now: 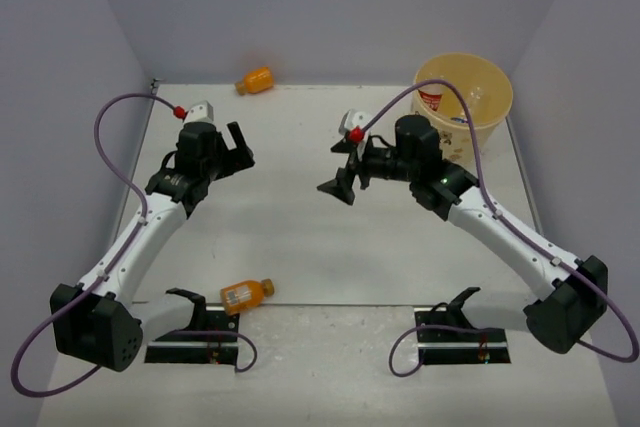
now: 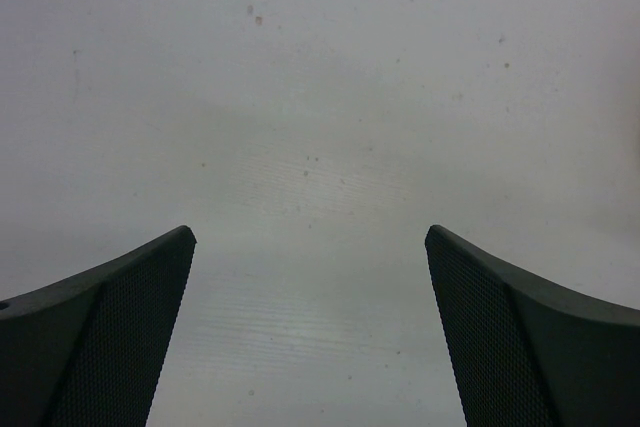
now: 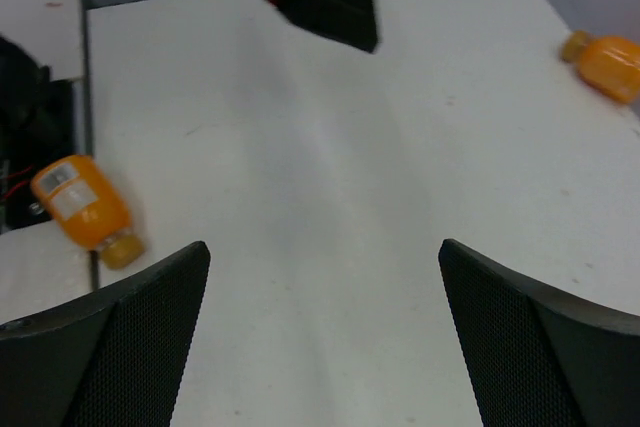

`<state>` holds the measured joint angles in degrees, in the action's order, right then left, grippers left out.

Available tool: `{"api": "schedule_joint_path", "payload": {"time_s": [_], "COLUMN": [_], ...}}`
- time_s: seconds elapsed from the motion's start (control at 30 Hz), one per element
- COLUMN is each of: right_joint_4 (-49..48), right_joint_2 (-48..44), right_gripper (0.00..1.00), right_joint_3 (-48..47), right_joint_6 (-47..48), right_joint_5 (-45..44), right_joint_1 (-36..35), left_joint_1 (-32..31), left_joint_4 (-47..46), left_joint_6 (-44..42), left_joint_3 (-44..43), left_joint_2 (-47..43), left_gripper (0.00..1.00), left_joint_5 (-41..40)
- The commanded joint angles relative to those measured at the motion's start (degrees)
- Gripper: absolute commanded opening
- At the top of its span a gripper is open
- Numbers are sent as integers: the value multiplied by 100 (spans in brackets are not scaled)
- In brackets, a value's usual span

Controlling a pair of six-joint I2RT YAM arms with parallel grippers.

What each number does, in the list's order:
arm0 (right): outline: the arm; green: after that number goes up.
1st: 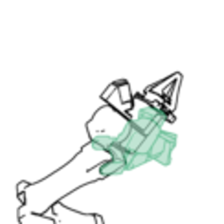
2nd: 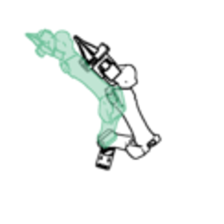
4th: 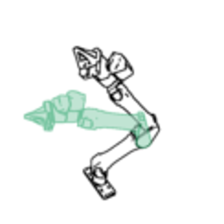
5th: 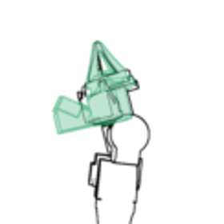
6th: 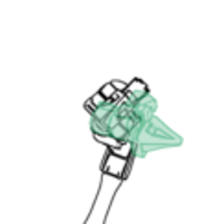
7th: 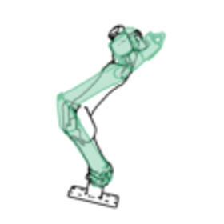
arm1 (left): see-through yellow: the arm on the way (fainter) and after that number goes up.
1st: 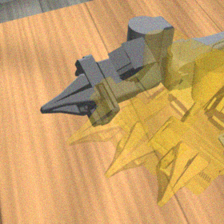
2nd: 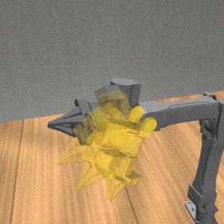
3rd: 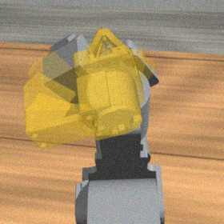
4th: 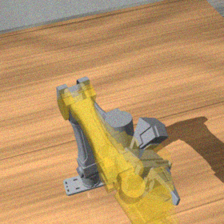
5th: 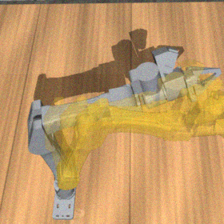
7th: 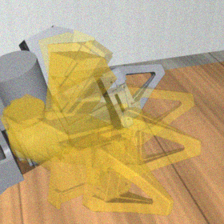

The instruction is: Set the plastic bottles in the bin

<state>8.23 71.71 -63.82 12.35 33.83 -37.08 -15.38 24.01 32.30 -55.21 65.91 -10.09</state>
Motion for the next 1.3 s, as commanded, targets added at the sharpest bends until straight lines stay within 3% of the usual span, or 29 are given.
{"api": "schedule_joint_path", "payload": {"time_s": [0.0,0.17,0.43,0.77,1.07,1.2,1.27], "right_joint_4": [-701,-308,203,-181,-302,-620,-806], "right_joint_2": [273,1623,3433,4342,4624,4477,4319], "right_gripper": [99,99,99,99,98,89,77], "right_joint_3": [315,-208,-1317,-1687,-1554,-1305,-1162], "right_joint_6": [711,1233,1971,1802,1777,1716,1692], "right_joint_5": [397,0,-940,-951,-918,-1083,-1136], "right_joint_1": [-1020,-2379,-3683,-3874,-3888,-3904,-3895], "left_joint_1": [61,96,105,114,114,114,114], "left_joint_4": [122,156,271,206,190,131,130], "left_joint_6": [224,236,152,110,74,57,66], "left_joint_3": [-385,-421,-394,-290,-341,-332,-351], "left_joint_2": [226,291,238,221,201,194,193], "left_gripper": [100,100,100,100,100,100,100], "left_joint_5": [-460,-561,-676,-585,-625,-617,-607]}}
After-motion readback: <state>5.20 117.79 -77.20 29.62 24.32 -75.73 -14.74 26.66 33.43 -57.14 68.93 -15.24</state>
